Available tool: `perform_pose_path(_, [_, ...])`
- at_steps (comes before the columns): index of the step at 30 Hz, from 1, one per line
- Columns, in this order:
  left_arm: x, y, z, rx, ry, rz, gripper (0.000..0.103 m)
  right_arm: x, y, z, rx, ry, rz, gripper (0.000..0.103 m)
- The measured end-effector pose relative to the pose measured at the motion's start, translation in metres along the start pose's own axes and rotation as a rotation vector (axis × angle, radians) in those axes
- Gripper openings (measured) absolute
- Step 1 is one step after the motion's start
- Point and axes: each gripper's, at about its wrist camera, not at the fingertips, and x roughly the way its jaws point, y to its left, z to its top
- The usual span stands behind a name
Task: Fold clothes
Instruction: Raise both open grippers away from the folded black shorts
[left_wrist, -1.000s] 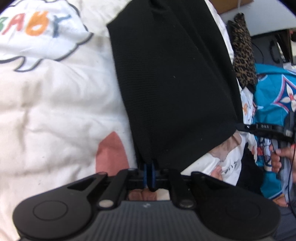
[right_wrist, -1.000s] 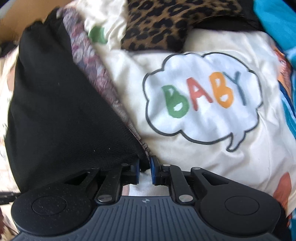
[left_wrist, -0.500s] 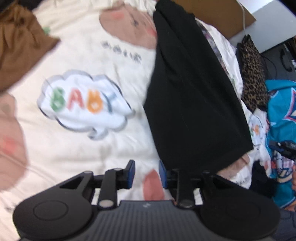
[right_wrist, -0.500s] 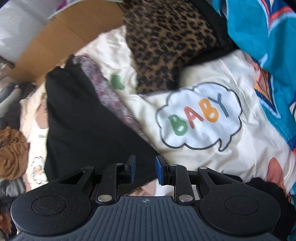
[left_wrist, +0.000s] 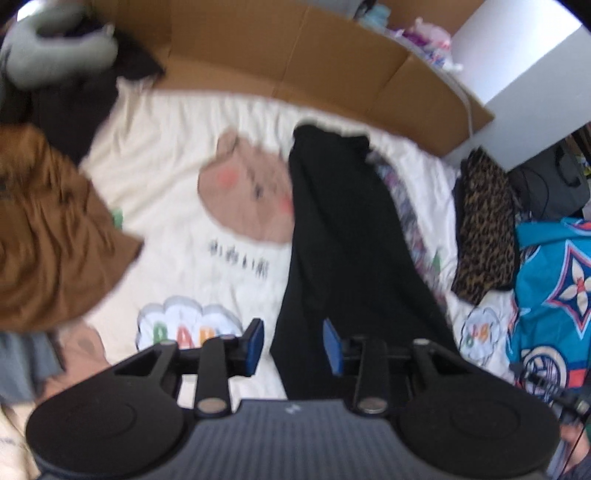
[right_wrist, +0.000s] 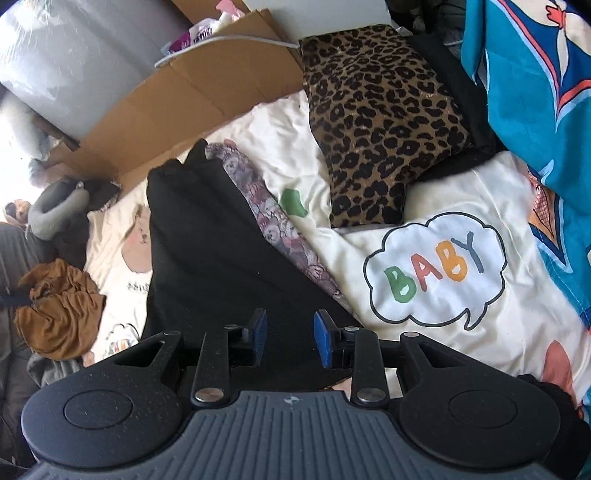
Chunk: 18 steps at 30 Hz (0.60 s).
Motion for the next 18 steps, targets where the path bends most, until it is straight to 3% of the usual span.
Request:
perform_pose_path(7, [-0.06,-0.055,0.067,0.043,-0.108,0.009,0.045,-0.011,-0.004,0.001,0.008,-0.037,0.022,0.031])
perform_pose_path(11, [-0.081,-0.088,0.093,0.046,-0.165,0.061,0.045,-0.016,-0.006,0.004,0.06,-0.057,0.089,0.031])
perform_pose_path(18, [-0.07,-0.127,0.117,0.011,-0.178,0.075,0.045,-0.016,0.0,0.01,0.031,-0.085,0.127,0.035])
